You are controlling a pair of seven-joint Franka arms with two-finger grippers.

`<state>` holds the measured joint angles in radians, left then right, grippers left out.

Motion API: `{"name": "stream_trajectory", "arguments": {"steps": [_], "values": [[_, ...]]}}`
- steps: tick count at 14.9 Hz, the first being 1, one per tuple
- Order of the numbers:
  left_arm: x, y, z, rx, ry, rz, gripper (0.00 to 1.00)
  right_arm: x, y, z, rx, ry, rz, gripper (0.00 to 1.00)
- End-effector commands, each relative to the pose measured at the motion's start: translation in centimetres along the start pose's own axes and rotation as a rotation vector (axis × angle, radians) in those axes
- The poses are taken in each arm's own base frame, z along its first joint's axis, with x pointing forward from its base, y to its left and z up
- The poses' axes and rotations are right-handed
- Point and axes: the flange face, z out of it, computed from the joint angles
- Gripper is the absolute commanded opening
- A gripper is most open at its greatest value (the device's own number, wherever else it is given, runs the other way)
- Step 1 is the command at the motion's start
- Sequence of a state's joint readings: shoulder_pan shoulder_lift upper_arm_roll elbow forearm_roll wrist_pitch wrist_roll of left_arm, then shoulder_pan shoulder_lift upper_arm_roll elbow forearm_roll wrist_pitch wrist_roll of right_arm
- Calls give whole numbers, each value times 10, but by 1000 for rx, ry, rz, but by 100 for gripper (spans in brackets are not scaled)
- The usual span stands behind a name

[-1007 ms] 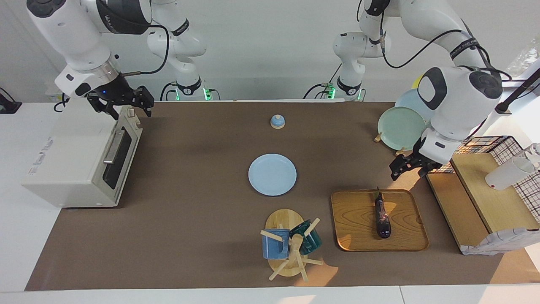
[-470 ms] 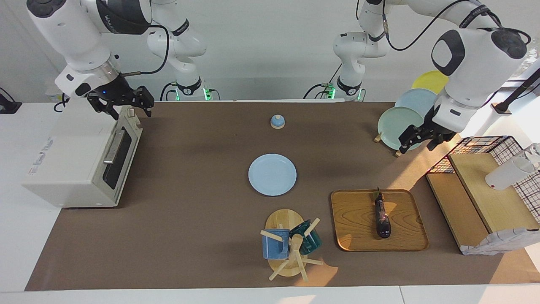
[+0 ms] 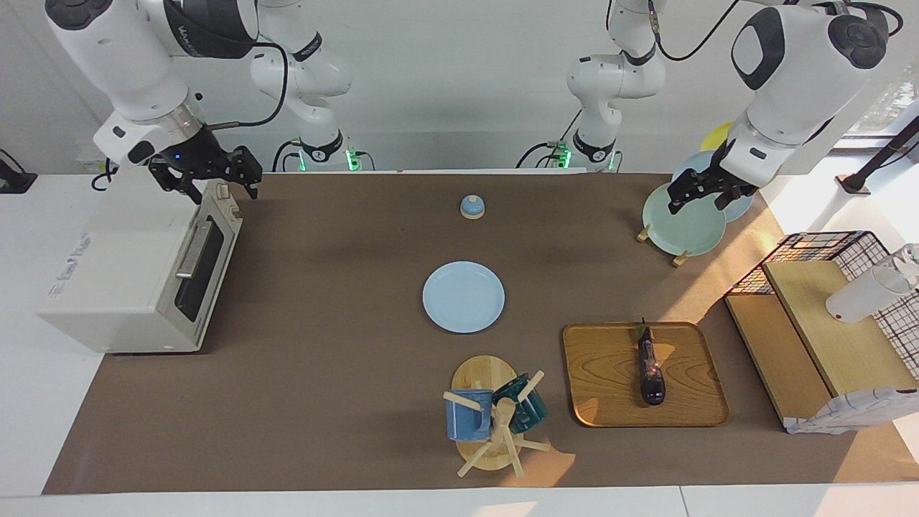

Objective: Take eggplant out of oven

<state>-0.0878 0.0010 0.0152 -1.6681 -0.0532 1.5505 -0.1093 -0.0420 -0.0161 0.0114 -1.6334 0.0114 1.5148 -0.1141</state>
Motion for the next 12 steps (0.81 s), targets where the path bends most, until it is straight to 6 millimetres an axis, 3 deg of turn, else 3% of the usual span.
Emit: {"name": "stream_trajectory", "arguments": {"steps": [1, 5, 12], "values": [[-11, 3, -5, 24, 10, 21, 100, -4, 1, 1, -6, 8, 12, 100], [-9, 8, -15, 29, 32, 36, 100, -4, 1, 1, -6, 8, 12, 100], [-14, 10, -11, 33, 11, 38, 100, -4, 1, 1, -6, 8, 12, 100]]}}
